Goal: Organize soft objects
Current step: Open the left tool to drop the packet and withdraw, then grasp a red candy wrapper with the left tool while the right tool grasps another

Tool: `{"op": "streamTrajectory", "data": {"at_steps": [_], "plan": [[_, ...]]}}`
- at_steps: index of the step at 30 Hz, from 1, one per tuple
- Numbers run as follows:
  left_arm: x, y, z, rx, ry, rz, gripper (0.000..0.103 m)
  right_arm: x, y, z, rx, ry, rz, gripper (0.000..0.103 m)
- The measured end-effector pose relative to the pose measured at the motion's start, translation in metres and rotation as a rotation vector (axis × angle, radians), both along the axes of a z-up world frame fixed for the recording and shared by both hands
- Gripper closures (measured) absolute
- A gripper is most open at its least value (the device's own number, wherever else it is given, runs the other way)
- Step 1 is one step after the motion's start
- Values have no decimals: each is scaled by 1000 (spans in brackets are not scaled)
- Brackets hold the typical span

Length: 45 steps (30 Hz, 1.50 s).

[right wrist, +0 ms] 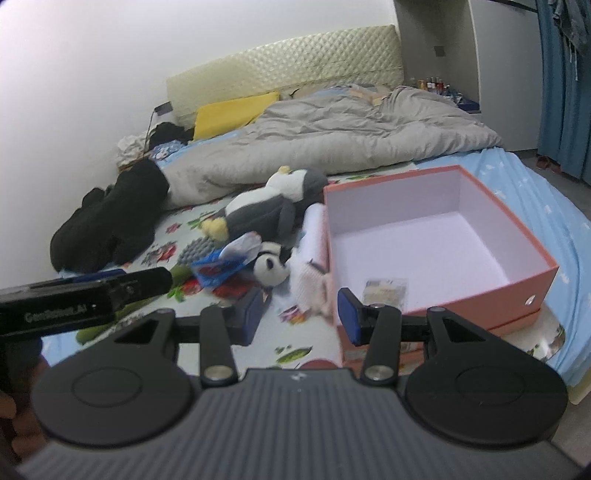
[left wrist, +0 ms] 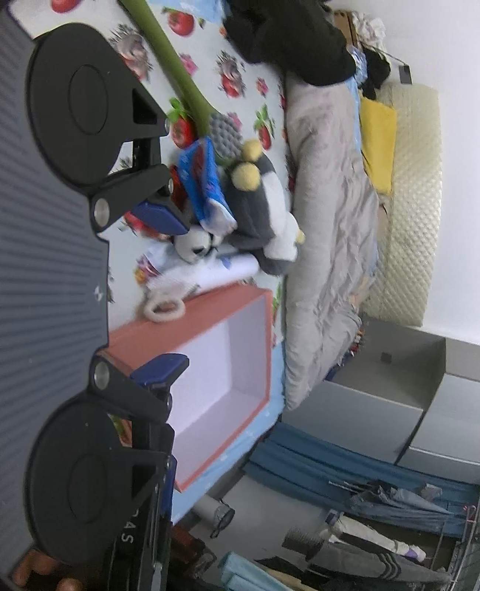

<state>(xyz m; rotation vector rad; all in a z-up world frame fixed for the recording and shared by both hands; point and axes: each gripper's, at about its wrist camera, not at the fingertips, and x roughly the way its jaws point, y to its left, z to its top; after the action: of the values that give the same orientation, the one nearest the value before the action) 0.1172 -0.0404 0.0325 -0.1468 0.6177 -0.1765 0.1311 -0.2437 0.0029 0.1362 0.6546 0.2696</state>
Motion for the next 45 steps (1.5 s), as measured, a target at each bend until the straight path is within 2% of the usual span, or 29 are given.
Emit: {"op": "streamTrajectory", "data": {"at_steps": [9, 19, 28, 33, 38, 45], "plan": [[-30, 23, -24, -7, 26, 41, 27, -32, 26, -24, 0, 23, 44, 55], [-53, 45, -55, -24, 68, 91, 28, -50, 50, -53, 6, 54, 92, 55], [-68, 53, -74, -19, 74, 125, 28, -59, 53, -70, 20, 77, 103, 55], [-72, 56, -81, -42, 64, 145, 27, -60, 54, -72, 6, 49, 122, 55], [-66, 59, -87, -54, 73, 155, 28, -55, 54, -83, 15, 73, 127, 55], [-27, 75, -112, -75, 118, 177, 28, -29, 66, -102, -3, 96, 141, 55]]}}
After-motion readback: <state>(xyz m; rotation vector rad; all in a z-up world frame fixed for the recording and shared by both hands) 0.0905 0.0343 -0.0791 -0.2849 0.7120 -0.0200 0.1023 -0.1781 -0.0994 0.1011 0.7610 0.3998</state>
